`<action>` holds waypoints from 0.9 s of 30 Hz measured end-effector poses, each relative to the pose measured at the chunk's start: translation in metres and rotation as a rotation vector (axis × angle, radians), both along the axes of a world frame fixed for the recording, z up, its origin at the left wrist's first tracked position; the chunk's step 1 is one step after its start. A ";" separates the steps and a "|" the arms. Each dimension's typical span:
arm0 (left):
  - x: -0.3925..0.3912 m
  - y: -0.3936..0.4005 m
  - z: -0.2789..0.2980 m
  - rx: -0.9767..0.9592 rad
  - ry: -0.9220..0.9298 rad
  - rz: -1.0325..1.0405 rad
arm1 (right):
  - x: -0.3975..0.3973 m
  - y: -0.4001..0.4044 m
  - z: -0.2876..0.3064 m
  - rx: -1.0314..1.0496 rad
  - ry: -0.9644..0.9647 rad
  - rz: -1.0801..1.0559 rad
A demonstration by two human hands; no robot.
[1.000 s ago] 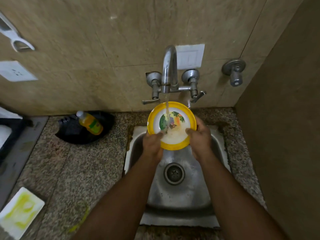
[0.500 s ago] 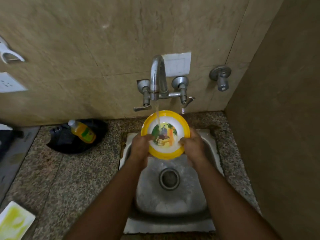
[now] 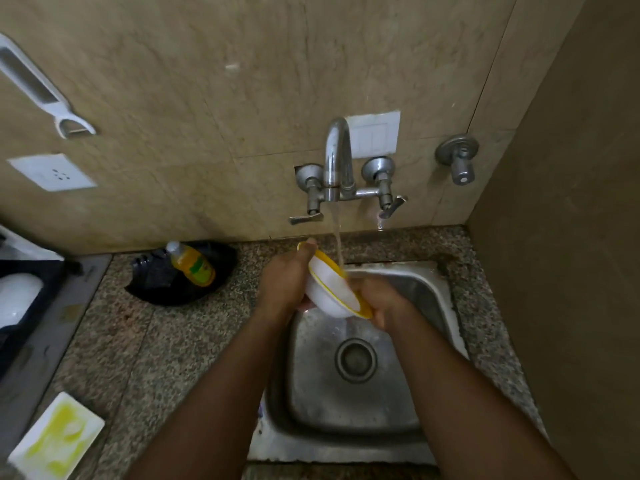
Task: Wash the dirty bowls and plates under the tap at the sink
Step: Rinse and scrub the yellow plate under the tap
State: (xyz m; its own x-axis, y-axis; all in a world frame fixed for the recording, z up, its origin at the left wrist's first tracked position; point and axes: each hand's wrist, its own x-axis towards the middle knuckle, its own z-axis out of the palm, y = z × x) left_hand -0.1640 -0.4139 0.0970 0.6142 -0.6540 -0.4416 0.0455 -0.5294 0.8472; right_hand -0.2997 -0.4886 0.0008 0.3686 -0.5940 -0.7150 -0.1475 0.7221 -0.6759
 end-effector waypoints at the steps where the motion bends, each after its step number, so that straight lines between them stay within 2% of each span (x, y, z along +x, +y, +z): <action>1: 0.001 -0.005 -0.001 0.018 0.075 0.029 | -0.007 0.001 0.006 0.004 0.018 0.002; 3: 0.003 -0.013 -0.005 0.050 0.202 0.039 | -0.022 -0.001 0.016 -0.040 0.070 -0.093; 7: 0.000 -0.019 -0.024 0.105 0.228 -0.060 | -0.045 -0.007 0.045 -0.287 0.216 -0.260; 10: -0.003 -0.023 -0.053 0.079 0.225 -0.108 | -0.054 -0.003 0.064 -0.586 0.262 -0.178; 13: -0.008 -0.036 -0.079 0.057 0.443 -0.053 | -0.058 0.008 0.075 -0.970 0.404 -0.019; 15: -0.020 -0.041 -0.061 0.049 0.572 -0.053 | -0.056 0.017 0.074 -1.222 0.473 0.042; 17: -0.026 -0.040 -0.044 0.073 0.662 -0.088 | -0.056 0.028 0.066 -1.382 0.500 0.096; 20: -0.020 -0.037 -0.038 0.002 0.811 -0.026 | -0.056 0.048 0.042 -1.520 0.582 0.230; 24: -0.017 -0.028 -0.046 -0.103 0.624 0.061 | -0.052 0.070 0.013 -1.519 0.556 0.298; 27: -0.020 -0.021 -0.049 -0.162 0.476 0.009 | -0.043 0.068 0.013 -1.434 0.539 0.371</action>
